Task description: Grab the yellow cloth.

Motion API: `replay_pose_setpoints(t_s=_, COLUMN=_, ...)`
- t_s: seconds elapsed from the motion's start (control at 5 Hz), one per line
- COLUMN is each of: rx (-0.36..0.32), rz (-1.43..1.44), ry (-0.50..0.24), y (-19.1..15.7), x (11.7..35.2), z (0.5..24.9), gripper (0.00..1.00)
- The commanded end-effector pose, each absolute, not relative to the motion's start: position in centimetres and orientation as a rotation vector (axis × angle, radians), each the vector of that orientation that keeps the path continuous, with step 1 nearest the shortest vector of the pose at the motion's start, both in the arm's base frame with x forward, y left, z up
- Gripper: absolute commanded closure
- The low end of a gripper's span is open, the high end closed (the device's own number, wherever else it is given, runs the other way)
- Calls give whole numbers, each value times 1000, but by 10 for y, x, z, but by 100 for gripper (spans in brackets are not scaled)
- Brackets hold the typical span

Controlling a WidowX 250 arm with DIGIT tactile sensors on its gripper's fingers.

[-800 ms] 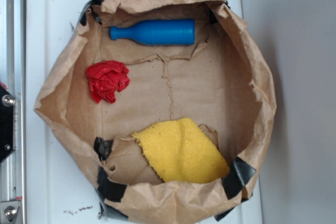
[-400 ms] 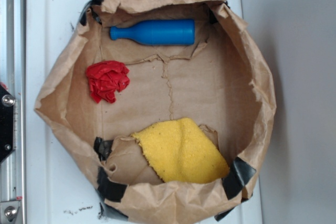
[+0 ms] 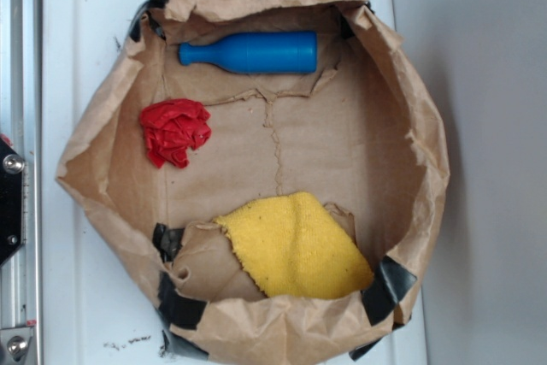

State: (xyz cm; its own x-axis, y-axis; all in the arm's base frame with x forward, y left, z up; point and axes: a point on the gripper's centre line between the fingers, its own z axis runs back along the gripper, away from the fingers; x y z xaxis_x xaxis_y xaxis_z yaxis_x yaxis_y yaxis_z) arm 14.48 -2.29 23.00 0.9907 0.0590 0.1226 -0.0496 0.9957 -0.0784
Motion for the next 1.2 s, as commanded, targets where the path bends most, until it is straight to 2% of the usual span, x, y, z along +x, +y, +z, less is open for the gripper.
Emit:
replay_pose_setpoints(t_s=0.0, rx=-82, rz=-15, ry=-260, y=-21, x=123, z=243, gripper=0)
replay_pose_setpoints(t_s=0.2, rx=-48, rz=4, ry=-258, y=-21, x=135, z=239, gripper=0)
replay_pose_setpoints(t_s=1.0, rx=-48, rz=4, ry=-258, y=-21, x=135, z=239, gripper=0)
